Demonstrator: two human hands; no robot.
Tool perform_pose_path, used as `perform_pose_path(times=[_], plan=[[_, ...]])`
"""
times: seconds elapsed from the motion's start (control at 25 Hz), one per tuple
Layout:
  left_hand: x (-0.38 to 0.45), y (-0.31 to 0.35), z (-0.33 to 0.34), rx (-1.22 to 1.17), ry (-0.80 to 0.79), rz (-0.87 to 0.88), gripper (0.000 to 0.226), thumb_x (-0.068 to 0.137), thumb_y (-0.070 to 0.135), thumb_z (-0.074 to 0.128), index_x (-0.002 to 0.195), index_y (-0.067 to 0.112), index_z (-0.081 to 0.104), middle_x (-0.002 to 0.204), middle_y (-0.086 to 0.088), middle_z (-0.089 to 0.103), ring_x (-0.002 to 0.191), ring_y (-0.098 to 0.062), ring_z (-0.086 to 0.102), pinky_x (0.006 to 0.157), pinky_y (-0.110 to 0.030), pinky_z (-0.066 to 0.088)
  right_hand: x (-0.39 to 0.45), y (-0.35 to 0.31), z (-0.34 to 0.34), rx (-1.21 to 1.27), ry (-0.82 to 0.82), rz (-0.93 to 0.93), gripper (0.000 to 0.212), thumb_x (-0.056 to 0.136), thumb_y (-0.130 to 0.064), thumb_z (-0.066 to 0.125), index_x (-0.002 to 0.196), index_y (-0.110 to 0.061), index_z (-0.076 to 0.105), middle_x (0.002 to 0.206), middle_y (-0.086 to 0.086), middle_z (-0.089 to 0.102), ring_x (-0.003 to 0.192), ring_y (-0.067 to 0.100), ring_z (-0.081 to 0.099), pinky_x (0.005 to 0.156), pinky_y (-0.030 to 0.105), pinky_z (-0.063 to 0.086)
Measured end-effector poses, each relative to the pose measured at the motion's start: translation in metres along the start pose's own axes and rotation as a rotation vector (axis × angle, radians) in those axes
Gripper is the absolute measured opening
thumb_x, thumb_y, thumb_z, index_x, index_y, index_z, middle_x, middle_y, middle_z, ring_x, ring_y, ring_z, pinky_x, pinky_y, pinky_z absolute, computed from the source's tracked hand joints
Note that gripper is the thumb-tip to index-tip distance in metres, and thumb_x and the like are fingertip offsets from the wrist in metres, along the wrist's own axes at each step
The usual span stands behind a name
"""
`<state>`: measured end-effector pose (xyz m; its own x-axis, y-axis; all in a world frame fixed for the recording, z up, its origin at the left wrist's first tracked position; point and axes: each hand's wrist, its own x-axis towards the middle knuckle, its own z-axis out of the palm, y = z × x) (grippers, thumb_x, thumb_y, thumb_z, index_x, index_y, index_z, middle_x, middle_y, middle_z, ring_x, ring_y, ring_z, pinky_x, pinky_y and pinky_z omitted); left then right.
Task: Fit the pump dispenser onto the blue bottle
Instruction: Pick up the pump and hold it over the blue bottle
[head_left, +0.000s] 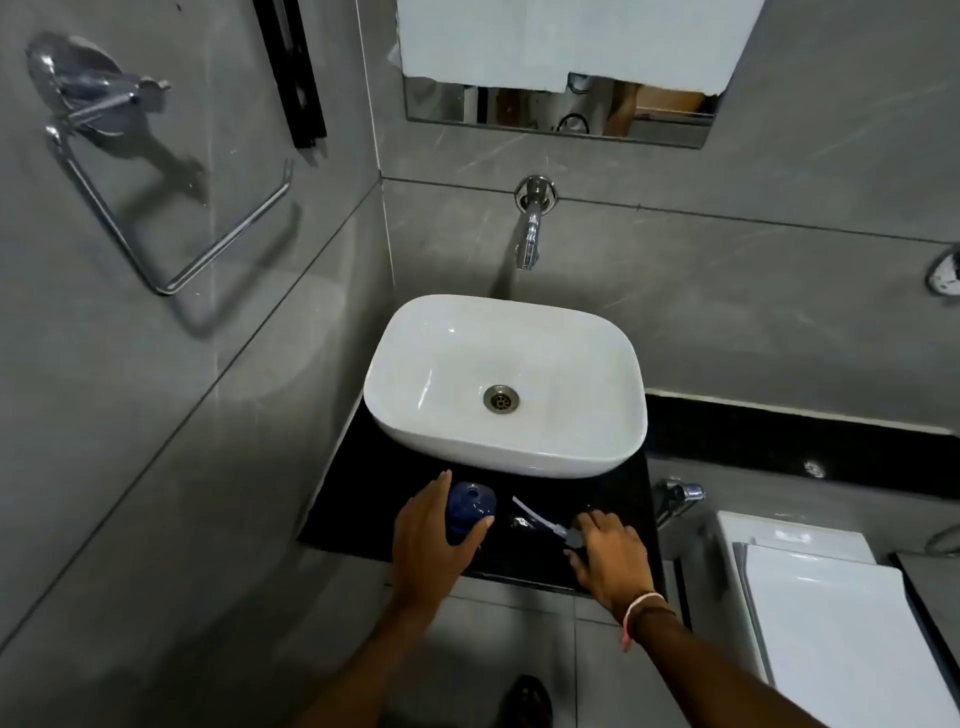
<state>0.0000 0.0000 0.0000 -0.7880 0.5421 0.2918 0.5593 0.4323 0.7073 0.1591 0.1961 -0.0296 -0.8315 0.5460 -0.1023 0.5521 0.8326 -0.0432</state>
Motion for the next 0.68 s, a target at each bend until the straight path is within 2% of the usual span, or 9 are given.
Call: perform_pose_path(times=[0.16,0.32,0.44,0.52,0.56,0.68], plan=[[0.006,0.008,0.008,-0.016,-0.021,-0.11,0.069,0.071,0.042,0.086,0.127,0.009,0.063,0.124,-0.014,0.069,0.117,-0.029,0.062,0.096,-0.055,0.051,0.008,0.0,-0.004,0.204,-0.037,0.05,0.025,0.092,-0.033,0.066,0.112,-0.019,0.061,0.112,0.004,0.067,0.104,0.027,0.065,0.085,0.04,0.054],[0.008,0.007,0.012,-0.056,0.032,-0.178,0.068,0.067,0.047,0.087,0.121,0.011,0.068,0.119,-0.012,0.072,0.111,-0.026,0.066,0.093,-0.052,0.054,0.012,-0.003,-0.024,0.618,0.09,0.016,0.024,0.087,-0.023,0.078,0.107,-0.016,0.066,0.095,0.005,0.074,0.086,0.024,0.071,0.075,0.039,0.059],[0.001,0.009,0.019,-0.08,0.07,-0.218,0.069,0.068,0.049,0.086,0.122,0.011,0.068,0.118,-0.009,0.072,0.109,-0.022,0.067,0.092,-0.05,0.055,0.011,-0.003,-0.05,0.874,0.219,-0.061,0.022,0.081,-0.014,0.083,0.098,-0.02,0.07,0.081,0.0,0.073,0.073,0.014,0.069,0.067,0.022,0.057],[-0.003,0.01,0.023,-0.08,0.101,-0.226,0.068,0.068,0.047,0.086,0.122,0.01,0.067,0.119,-0.009,0.072,0.11,-0.022,0.067,0.092,-0.049,0.056,0.009,-0.002,-0.067,0.901,0.251,-0.151,0.026,0.079,-0.01,0.085,0.1,-0.022,0.075,0.086,-0.009,0.076,0.077,0.004,0.07,0.07,0.01,0.053],[-0.004,0.01,0.024,-0.075,0.11,-0.226,0.068,0.069,0.047,0.085,0.123,0.01,0.067,0.12,-0.01,0.072,0.111,-0.022,0.067,0.092,-0.049,0.056,0.01,-0.002,-0.075,0.885,0.236,-0.198,0.028,0.078,-0.009,0.085,0.101,-0.023,0.076,0.09,-0.014,0.077,0.083,0.001,0.071,0.073,0.009,0.053],[-0.004,0.011,0.024,-0.06,0.095,-0.221,0.069,0.07,0.048,0.083,0.125,0.011,0.066,0.126,-0.012,0.068,0.119,-0.024,0.062,0.095,-0.053,0.054,0.014,-0.006,-0.095,0.803,0.174,-0.3,0.027,0.079,-0.01,0.083,0.102,-0.022,0.077,0.1,-0.012,0.076,0.092,0.002,0.071,0.076,0.02,0.058]])
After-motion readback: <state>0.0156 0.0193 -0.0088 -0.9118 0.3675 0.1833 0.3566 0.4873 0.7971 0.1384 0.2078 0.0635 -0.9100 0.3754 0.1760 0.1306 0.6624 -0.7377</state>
